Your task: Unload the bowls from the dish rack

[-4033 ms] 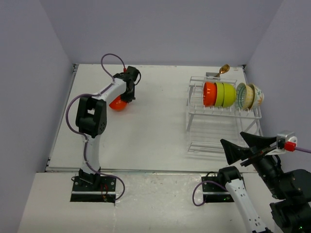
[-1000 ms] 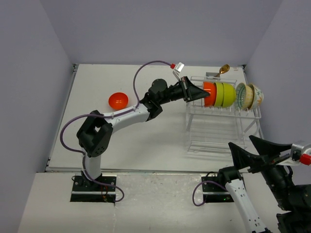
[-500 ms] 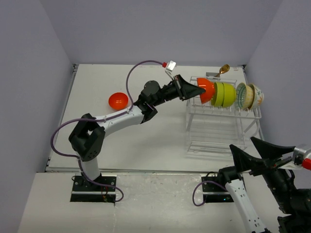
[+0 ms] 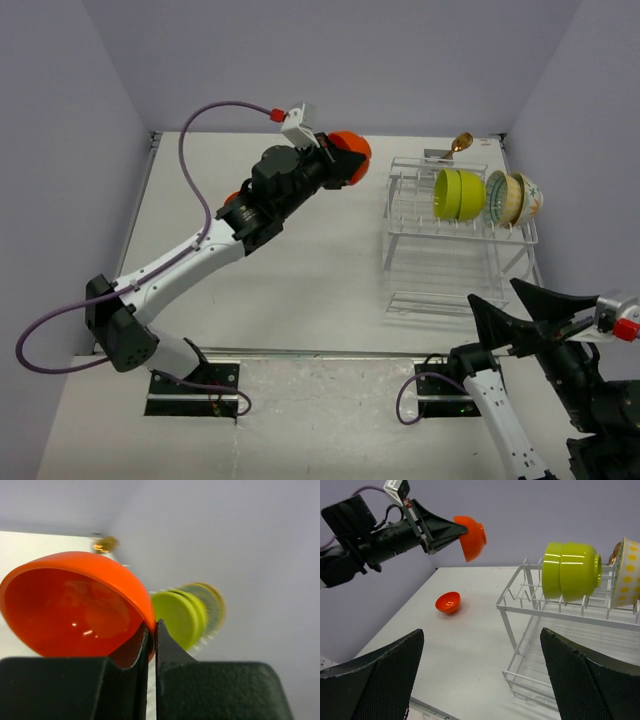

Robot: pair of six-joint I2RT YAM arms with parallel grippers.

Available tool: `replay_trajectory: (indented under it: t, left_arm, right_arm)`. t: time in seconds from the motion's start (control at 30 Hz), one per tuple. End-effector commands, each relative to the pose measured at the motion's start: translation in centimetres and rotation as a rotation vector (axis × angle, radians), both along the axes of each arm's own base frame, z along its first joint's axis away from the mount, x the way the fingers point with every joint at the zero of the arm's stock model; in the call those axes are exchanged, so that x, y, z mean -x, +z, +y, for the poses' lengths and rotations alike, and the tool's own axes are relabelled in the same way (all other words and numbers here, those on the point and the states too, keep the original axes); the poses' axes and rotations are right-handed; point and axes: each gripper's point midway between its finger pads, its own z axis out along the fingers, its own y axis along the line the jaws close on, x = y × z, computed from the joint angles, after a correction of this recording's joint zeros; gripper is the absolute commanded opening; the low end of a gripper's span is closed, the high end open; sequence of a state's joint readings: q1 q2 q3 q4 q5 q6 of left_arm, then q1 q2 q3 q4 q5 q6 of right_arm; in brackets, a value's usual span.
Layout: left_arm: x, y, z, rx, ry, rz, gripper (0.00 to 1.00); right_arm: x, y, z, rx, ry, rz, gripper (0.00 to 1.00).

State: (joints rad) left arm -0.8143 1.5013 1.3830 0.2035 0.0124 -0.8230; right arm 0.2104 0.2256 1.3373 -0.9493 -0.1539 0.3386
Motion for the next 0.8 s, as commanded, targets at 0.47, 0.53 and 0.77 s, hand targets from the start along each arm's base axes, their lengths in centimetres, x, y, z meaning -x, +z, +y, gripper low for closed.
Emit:
replay_trajectory:
  t: [0.47, 0.53, 0.77]
  left_arm:
    - [-11.4, -20.1, 27.2, -1.071, 0.575, 0.567, 0.00]
    - [-11.7, -22.1, 27.6, -1.125, 0.538, 0.619, 0.00]
    - [-14.2, -23.4, 27.3, -1.101, 0.477, 0.629, 0.00]
  right_arm:
    - [-3.7, -1.6, 2.5, 0.072, 0.104, 0.096, 0.99]
    - [-3.6, -1.6, 2.5, 0.072, 0.106, 0.091, 0.99]
    - [-3.3, -1.8, 2.6, 0.077, 0.115, 0.091, 0.99]
